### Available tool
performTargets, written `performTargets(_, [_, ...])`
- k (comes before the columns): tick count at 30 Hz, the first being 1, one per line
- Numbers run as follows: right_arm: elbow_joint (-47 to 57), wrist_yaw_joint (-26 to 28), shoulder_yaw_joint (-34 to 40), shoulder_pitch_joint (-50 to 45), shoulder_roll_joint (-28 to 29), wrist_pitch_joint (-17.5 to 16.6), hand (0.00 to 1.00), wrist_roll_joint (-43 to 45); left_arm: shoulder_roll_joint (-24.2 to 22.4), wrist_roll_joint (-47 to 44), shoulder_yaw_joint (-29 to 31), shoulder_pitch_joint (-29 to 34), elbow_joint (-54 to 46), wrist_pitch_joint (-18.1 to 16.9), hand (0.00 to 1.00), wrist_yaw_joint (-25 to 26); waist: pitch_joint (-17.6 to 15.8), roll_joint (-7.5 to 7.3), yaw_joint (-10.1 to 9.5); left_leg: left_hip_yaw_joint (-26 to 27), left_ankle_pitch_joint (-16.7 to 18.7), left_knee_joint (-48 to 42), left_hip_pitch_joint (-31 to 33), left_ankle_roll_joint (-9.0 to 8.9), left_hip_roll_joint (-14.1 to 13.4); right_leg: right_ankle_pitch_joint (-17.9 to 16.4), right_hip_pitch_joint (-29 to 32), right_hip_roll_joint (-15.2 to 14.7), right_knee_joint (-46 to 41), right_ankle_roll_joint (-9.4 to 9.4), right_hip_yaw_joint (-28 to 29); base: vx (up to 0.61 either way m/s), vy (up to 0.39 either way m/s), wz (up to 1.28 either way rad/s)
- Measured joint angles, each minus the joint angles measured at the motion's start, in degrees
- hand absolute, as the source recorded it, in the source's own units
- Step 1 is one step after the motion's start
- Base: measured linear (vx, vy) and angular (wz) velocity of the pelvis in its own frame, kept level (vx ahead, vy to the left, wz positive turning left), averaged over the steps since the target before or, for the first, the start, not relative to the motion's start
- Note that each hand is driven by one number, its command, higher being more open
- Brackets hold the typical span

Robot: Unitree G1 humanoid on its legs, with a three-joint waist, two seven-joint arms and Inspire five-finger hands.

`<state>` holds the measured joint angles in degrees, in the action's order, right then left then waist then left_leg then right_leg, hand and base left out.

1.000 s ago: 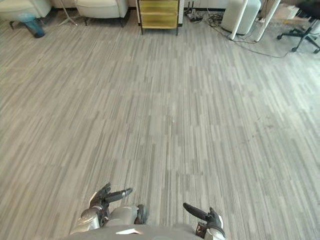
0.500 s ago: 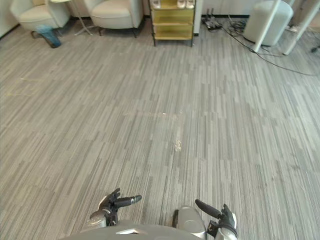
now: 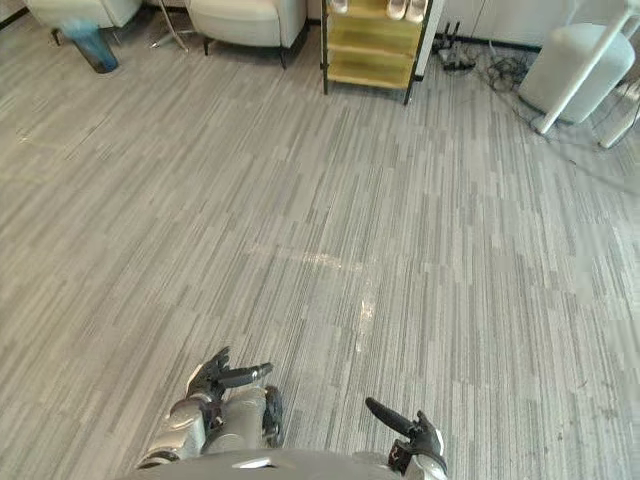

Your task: Pick up cushions and gather them together orderly.

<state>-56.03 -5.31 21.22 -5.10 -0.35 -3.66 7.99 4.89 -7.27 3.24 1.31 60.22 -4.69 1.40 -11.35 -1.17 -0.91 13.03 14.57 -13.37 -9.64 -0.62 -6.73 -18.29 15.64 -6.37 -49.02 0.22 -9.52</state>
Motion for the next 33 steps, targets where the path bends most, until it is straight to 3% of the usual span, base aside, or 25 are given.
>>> performTargets(2, [0.3,0.0,0.0,0.0,-0.2,0.0,1.00,0.0,-0.1,0.1,0.0,0.1,0.0,-0.1,1.00,-0.1,0.0,-0.01,0.17,-0.1,0.7,1.2,-1.7,-1.35,-0.8,1.7,2.9,0.7,8.5,1.40,0.1,0.49,-0.262,0.24])
performTargets(3, [0.3,0.1,0.0,-0.3,-0.3,-0.1,1.00,0.0,0.1,0.2,0.0,0.4,0.0,-0.2,1.00,-0.3,0.1,-0.71,0.44,-0.2,1.9,1.9,-2.9,-3.58,-1.0,8.9,3.6,0.6,15.9,0.27,-0.4,0.57,-0.320,0.24])
performTargets(4, [-1.0,0.0,0.1,0.2,-1.8,0.3,1.00,-0.1,-0.7,0.3,-0.2,0.3,1.1,-0.1,1.00,-0.3,0.3,1.65,0.49,-2.0,2.4,2.8,-4.3,-4.48,-3.4,8.0,1.2,3.4,17.2,-2.54,-2.0,0.56,-0.304,0.11])
performTargets(6, [-1.0,-0.2,1.1,0.5,-2.0,0.0,1.00,-0.2,-1.2,0.6,0.0,0.0,0.7,-0.2,1.00,-0.8,0.0,1.87,0.47,-2.8,0.4,4.4,-4.2,-4.32,-1.7,7.4,0.4,3.5,17.1,-3.44,-2.1,0.39,-0.213,0.11])
performTargets(7, [-2.2,-0.3,2.2,-0.4,-1.5,0.7,1.00,-0.2,-2.0,1.1,0.6,0.0,0.8,-0.2,1.00,-0.7,0.1,2.19,1.15,-2.0,-3.3,3.1,-4.3,-4.11,-1.7,6.2,-3.6,3.8,18.8,-4.98,-3.8,0.44,-0.295,0.50])
performTargets(8, [-2.2,-0.2,2.8,-1.7,-1.1,1.0,1.00,0.0,-2.3,1.3,0.6,0.0,0.5,-0.3,1.00,-0.7,0.2,2.26,1.32,-2.9,-4.2,-0.3,-3.9,-4.62,-2.6,5.5,-6.1,4.1,20.6,-4.83,-4.8,0.40,-0.322,0.76])
performTargets(9, [-1.9,-0.2,2.3,-3.3,-0.8,0.9,1.00,0.0,-2.7,1.7,1.9,0.0,-0.8,-0.3,1.00,-0.9,0.4,1.80,1.35,-4.2,-4.2,-9.8,-0.1,-4.75,-3.7,4.2,-9.7,4.5,24.2,-4.22,-5.6,0.24,-0.218,0.67])
performTargets(11, [-1.1,-0.4,1.8,-4.3,-1.3,1.0,1.00,0.7,-4.5,1.8,4.9,-0.5,-2.5,-0.3,1.00,-1.1,0.4,2.59,1.17,-5.8,-5.1,-30.9,10.5,-5.97,-7.5,3.9,-13.5,6.4,28.5,-4.45,-6.2,0.20,-0.163,0.34])
performTargets(13, [-1.0,-0.5,0.9,-4.6,-1.6,1.0,1.00,1.4,-5.1,1.7,5.6,-0.4,-3.5,-0.2,1.00,-1.2,0.4,2.98,0.93,-4.5,-2.8,-40.6,16.2,-5.57,-9.7,4.0,-18.9,7.6,32.3,-4.60,-6.2,0.32,-0.128,-0.06])
performTargets(15, [-1.0,-0.6,0.0,-4.7,-1.5,1.0,1.00,2.0,-5.3,1.5,5.5,-0.4,-4.5,-0.3,1.00,-1.2,0.3,2.32,0.61,-1.6,-0.7,-37.4,17.8,-4.95,-9.8,4.3,-22.8,7.5,34.9,-4.20,-5.3,0.29,-0.028,-0.32])
performTargets(16, [-0.7,-0.7,0.0,-4.3,-1.3,0.9,1.00,2.3,-5.4,1.4,5.5,-0.5,-5.2,-0.5,1.00,-1.2,0.4,2.32,-0.18,-0.9,0.2,-31.6,19.0,-4.82,-9.3,4.4,-24.6,7.3,36.4,-3.75,-4.0,0.26,0.047,-0.71])
performTargets(17, [-0.3,-0.9,0.0,-3.6,-0.9,0.9,1.00,2.3,-5.8,0.9,5.5,-0.7,-5.7,-0.7,1.00,-1.1,0.3,2.03,-0.89,-2.2,0.1,-22.0,19.8,-4.81,-7.5,4.3,-25.5,6.7,36.8,-2.92,-2.1,0.28,0.075,-0.64])
performTargets(19, [-0.2,-1.1,0.0,-3.0,-0.5,1.0,1.00,2.3,-5.8,0.8,5.5,-0.8,-6.0,-0.8,1.00,-1.0,0.1,1.59,-1.01,-4.5,-0.7,-16.0,20.0,-4.56,-5.6,3.8,-26.0,5.7,36.6,-2.04,-0.7,0.32,0.171,-0.51])
performTargets(20, [0.2,-1.2,0.0,-3.0,-0.3,0.9,1.00,2.3,-5.8,0.4,5.4,-0.9,-5.9,-0.9,1.00,-0.9,0.2,1.56,-1.05,-6.8,-3.2,-11.1,19.9,-4.12,-3.9,3.2,-26.2,5.1,36.1,-1.00,0.5,0.34,0.200,-0.64])
performTargets(21, [0.5,-1.1,0.1,-3.2,-0.5,0.9,1.00,2.3,-6.6,-0.1,5.4,-0.6,-5.7,-1.0,1.00,-0.6,0.6,2.38,-1.03,-8.8,-10.7,-5.8,19.5,-3.12,-3.0,2.1,-26.7,5.0,35.8,0.74,1.9,0.35,0.225,-0.61])
performTargets(22, [0.1,-1.3,0.0,-3.0,-0.5,1.1,1.00,2.2,-6.4,-0.3,5.3,-0.8,-5.3,-1.1,1.00,-0.5,1.1,1.91,-1.14,-8.9,-11.6,-6.5,19.1,-6.28,-2.4,1.4,-27.2,4.2,35.6,1.86,3.2,0.27,0.158,-0.52])
performTargets(24, [0.1,-1.3,0.2,-3.1,2.0,1.2,1.00,2.1,-4.9,-1.1,5.0,-0.9,-5.0,-1.1,1.00,-0.4,2.3,-1.26,-1.10,-6.3,-10.8,-5.5,17.9,-4.83,-0.3,1.9,-26.6,0.9,35.0,3.02,4.2,0.33,0.202,-0.32])
performTargets(26, [0.1,-1.1,0.1,-2.9,3.2,1.3,1.00,2.0,-4.3,-1.1,4.8,-0.8,-4.5,-1.1,1.00,-0.4,2.8,-2.15,-1.18,-4.8,-10.5,-4.0,16.2,-4.26,0.9,3.1,-26.7,-0.4,34.9,4.40,5.3,0.22,0.153,-0.24])
performTargets(31, [-1.1,-0.6,0.4,-2.3,3.2,1.3,1.00,0.9,-3.2,-1.0,3.8,-0.3,-2.1,-1.1,1.00,-0.5,4.4,-1.58,-1.49,-2.7,-11.2,3.0,11.1,-3.45,2.3,5.6,-26.8,-1.5,34.2,4.25,7.3,0.13,0.076,-0.17])
performTargets(33, [-2.0,-0.3,0.6,-2.2,2.9,1.3,1.00,0.9,-1.6,-1.0,1.9,-0.3,-0.2,-1.1,1.00,-0.5,4.8,-1.50,-1.50,-2.6,-14.1,7.9,8.8,-3.30,2.6,7.1,-26.8,-1.2,34.7,4.14,8.0,0.05,-0.039,-0.06])
